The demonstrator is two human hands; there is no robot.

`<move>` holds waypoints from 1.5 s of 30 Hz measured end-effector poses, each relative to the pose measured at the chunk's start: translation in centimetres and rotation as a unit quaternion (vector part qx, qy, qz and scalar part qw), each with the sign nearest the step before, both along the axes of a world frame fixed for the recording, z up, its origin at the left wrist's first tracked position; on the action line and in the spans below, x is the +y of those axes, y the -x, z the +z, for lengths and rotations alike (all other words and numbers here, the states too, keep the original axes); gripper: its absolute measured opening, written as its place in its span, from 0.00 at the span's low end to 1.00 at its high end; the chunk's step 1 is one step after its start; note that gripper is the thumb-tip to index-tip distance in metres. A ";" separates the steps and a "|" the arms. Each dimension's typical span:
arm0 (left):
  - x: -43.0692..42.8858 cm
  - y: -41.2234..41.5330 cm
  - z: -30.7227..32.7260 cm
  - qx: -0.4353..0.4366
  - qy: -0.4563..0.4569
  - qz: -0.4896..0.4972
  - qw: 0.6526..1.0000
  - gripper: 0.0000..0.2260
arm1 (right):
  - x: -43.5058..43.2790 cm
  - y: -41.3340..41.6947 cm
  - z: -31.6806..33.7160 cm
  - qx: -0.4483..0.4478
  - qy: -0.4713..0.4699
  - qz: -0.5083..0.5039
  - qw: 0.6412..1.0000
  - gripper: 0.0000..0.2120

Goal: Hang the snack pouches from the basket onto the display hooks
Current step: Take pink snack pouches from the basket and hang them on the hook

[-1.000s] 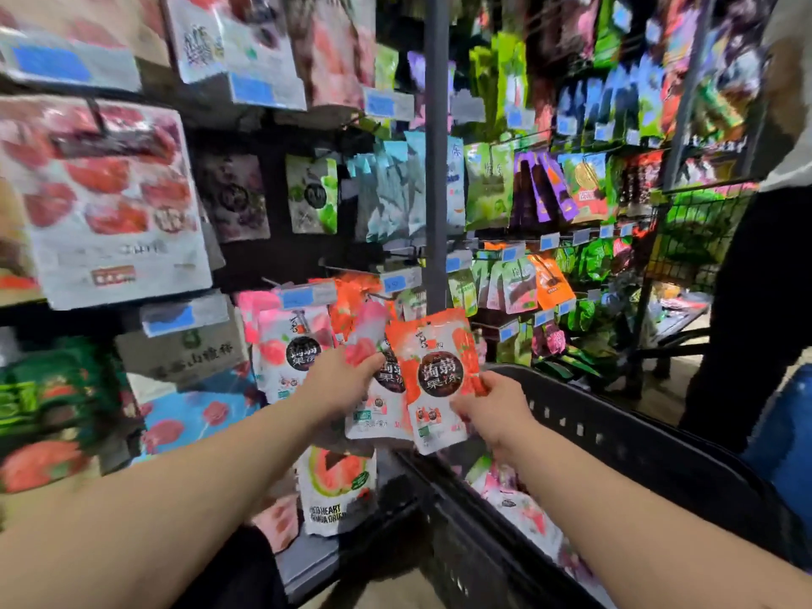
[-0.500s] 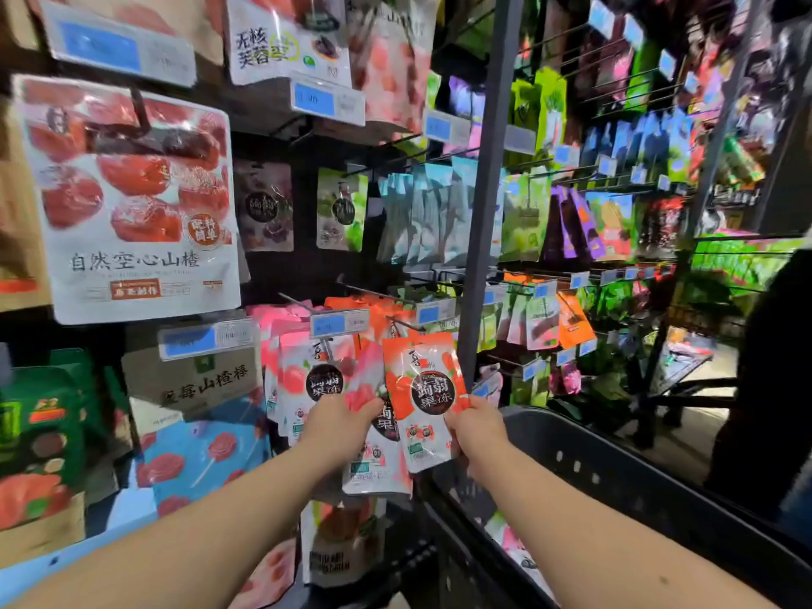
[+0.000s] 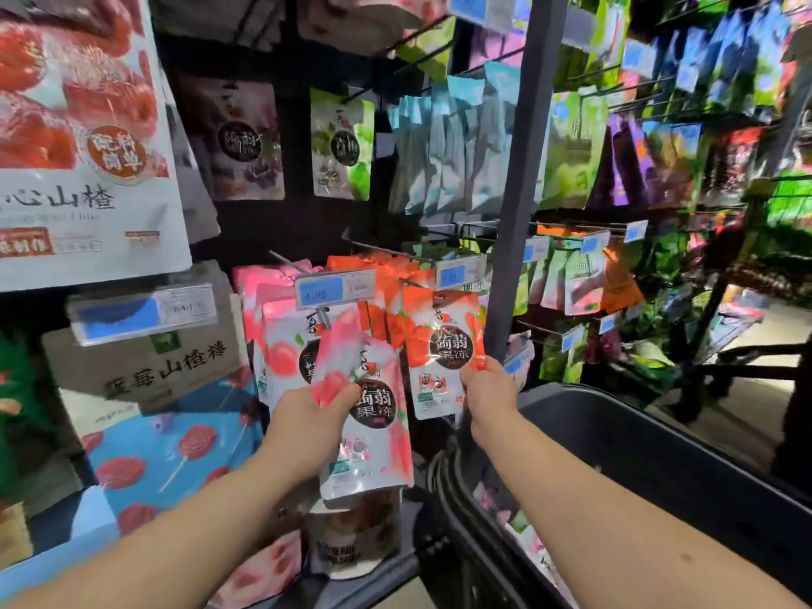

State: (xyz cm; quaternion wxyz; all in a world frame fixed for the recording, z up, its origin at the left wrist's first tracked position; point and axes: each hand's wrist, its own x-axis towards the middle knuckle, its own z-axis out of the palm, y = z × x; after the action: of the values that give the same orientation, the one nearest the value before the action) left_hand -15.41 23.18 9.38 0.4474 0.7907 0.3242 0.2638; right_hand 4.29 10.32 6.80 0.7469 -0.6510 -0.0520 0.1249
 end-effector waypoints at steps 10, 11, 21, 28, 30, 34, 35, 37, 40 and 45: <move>0.2 -0.8 -1.1 -0.022 0.008 -0.009 1.000 0.22 | 0.0 -2.2 -1.3 -0.007 0.003 -0.006 1.000 0.10; 0.2 -0.8 -1.1 -0.021 0.011 -0.008 1.000 0.22 | 0.1 -2.3 -1.4 -0.011 0.001 0.002 1.000 0.10; 0.6 -0.8 -1.1 -0.042 -0.006 0.057 0.997 0.21 | 1.5 -3.3 -1.6 -0.061 0.057 0.024 0.996 0.08; 1.1 -0.6 -1.3 -0.043 0.000 0.079 0.996 0.22 | 3.2 -4.5 -1.3 -0.054 0.131 0.066 0.988 0.08; 1.3 -0.5 -1.4 -0.047 0.004 0.079 0.996 0.21 | 3.7 -4.8 -1.5 -0.053 0.150 0.077 0.984 0.06; 1.7 -0.4 -1.6 -0.052 0.012 0.079 0.995 0.23 | 5.0 -5.9 -1.6 -0.059 0.155 0.060 0.984 0.09; 1.9 -0.5 -1.6 -0.050 0.013 0.078 0.996 0.24 | 5.4 -6.1 -1.6 -0.054 0.155 0.051 0.985 0.10; 2.1 -0.6 -1.5 -0.051 0.014 0.077 0.996 0.24 | 6.2 -6.4 -2.0 -0.036 0.148 0.035 0.988 0.14; 2.1 -0.6 -1.0 -0.050 0.014 0.077 0.996 0.22 | 6.3 -4.6 -1.8 -0.035 0.175 -0.020 0.984 0.32; 2.0 -1.3 -0.6 -0.048 0.010 0.071 0.996 0.20 | 5.5 -0.3 -1.8 -0.171 0.264 0.000 0.949 0.51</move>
State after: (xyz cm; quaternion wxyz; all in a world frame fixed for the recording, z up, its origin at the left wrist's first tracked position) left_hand -14.12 25.17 8.77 0.4508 0.7476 0.3602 0.3288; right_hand 4.61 15.83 5.00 0.5283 -0.8365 -0.1441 0.0206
